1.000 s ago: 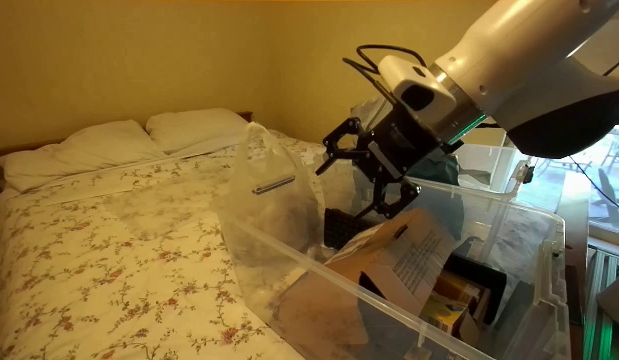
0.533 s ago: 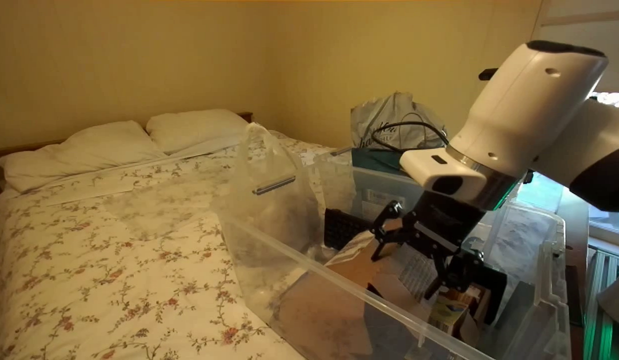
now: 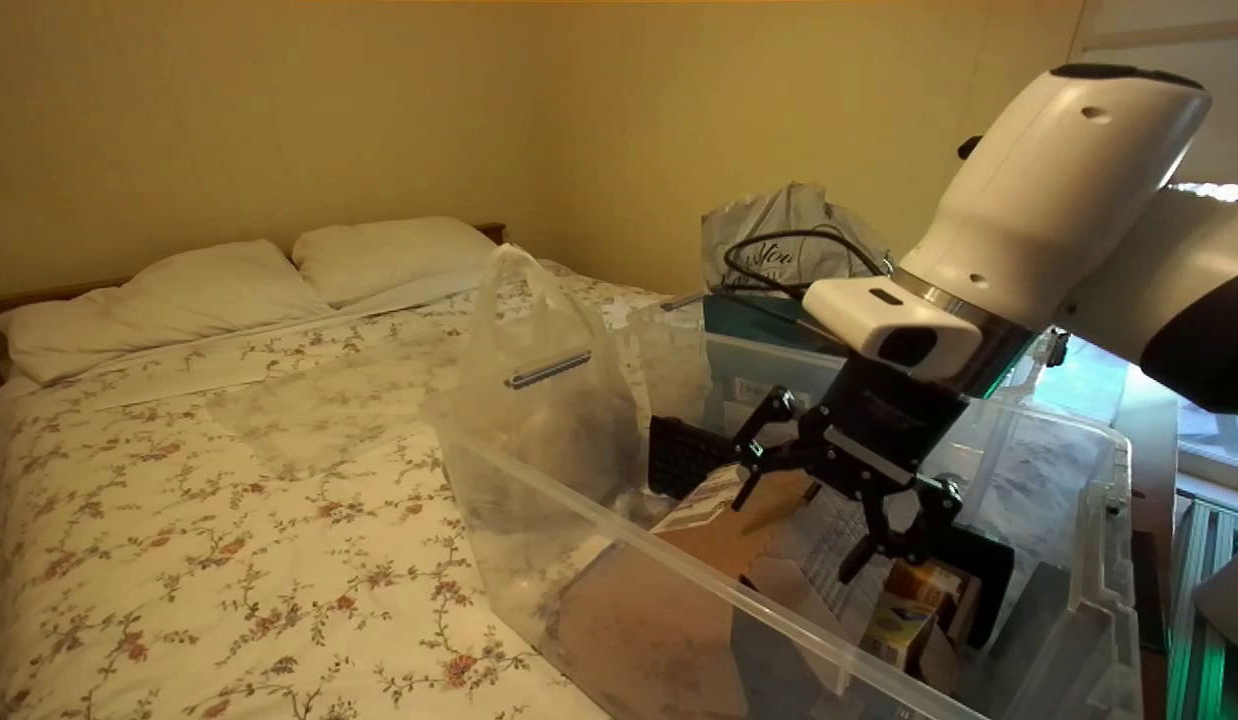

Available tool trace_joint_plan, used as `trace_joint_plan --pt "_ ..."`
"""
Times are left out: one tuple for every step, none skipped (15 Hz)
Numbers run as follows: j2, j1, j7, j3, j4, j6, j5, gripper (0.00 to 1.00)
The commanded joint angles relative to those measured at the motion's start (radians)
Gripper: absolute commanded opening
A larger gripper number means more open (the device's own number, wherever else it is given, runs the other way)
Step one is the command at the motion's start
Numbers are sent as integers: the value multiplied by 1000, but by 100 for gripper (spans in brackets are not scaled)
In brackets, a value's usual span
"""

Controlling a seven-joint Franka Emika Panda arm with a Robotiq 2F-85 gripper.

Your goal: Open the brown box.

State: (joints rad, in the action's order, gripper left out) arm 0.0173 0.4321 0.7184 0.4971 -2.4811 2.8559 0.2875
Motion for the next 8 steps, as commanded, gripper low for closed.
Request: trace_joint_plan --pt "8 -41 -156 -20 17 18 276 100" --pt "1 -49 -198 -22 26 5 338 100" --pt "-13 -54 -236 -23 36 -17 386 100" --pt "-22 -58 -275 -25 42 -26 436 100" --pt "-37 -61 -312 -26 51 -33 481 100" --pt "-47 -60 -350 -27 62 -44 521 100" --pt "-60 -57 -397 -28 83 -49 573 100" --pt "-72 -54 -443 -29 107 -62 627 100"
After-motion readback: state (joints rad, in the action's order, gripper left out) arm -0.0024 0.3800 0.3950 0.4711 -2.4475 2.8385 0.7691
